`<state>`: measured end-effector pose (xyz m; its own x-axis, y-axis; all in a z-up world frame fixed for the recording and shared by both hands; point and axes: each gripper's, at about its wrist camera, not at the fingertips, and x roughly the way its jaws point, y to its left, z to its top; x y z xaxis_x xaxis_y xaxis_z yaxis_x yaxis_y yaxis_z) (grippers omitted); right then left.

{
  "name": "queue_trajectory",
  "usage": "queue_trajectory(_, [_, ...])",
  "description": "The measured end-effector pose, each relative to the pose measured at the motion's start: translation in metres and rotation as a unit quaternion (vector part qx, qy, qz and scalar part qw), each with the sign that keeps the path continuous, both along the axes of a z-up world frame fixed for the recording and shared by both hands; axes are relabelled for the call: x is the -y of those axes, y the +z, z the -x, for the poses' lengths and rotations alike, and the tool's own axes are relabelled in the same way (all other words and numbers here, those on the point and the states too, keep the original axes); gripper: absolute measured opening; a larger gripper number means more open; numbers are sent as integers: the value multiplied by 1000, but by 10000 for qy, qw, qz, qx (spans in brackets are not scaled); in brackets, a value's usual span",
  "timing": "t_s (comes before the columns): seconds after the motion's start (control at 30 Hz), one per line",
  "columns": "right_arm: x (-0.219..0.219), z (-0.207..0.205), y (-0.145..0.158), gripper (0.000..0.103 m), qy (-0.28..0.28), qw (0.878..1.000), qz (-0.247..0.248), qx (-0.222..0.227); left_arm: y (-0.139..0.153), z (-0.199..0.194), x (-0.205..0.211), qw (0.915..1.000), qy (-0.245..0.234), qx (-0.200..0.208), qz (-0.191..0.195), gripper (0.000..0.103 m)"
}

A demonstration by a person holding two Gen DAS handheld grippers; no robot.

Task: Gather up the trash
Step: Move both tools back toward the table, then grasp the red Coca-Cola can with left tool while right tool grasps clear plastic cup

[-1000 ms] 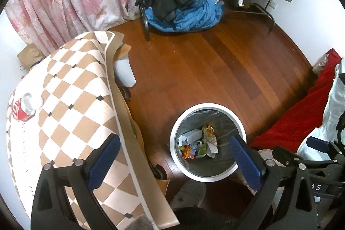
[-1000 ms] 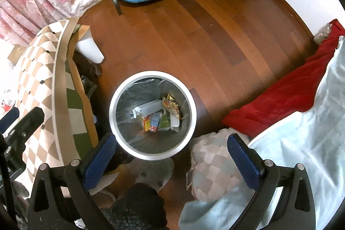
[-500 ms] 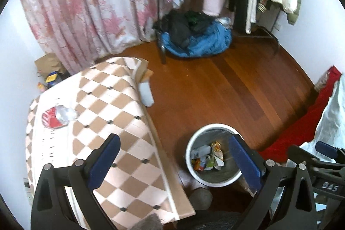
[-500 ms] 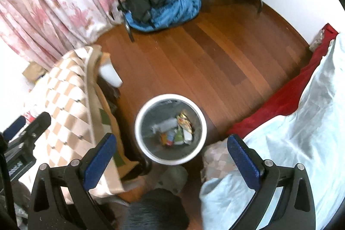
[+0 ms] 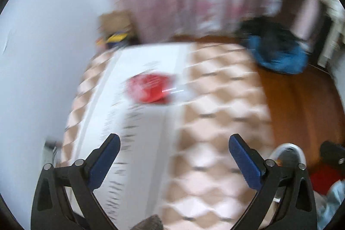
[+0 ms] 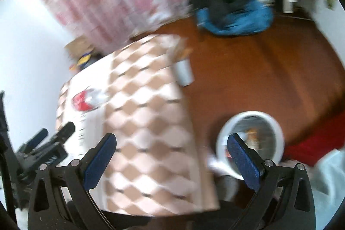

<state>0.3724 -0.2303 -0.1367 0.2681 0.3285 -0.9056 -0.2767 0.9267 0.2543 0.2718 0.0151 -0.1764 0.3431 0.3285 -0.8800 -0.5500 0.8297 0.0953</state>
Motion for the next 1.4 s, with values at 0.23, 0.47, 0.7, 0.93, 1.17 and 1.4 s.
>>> queue_trajectory(0.23, [-151, -53, -91, 73, 430, 9957, -385, -723, -88, 35, -122, 9891, 1294, -658, 241, 103])
queue_trajectory(0.47, [-215, -101, -162, 72, 95, 9840, -902, -1537, -115, 39, -162, 9827, 1600, -638, 675, 103])
queue_trajectory(0.7, [-238, -108, -187, 35, 150, 9765, -1152, -1814, -107, 12, -167, 9791, 1541, -179, 1315, 103])
queue_trajectory(0.93, [-227, -110, -165, 35, 280, 9925, -473, -1092, -104, -20, -164, 9609, 1430, 474, 2325, 102])
queue_trajectory(1.17, [-206, -131, -159, 35, 281, 9945, 468, -890, -131, -56, -170, 9330, 1668, 769, 3095, 101])
queue_trajectory(1.4, [-217, -139, -177, 35, 442, 9906, 781, -1031, -127, -65, -183, 9350, 1784, 1002, 2897, 55])
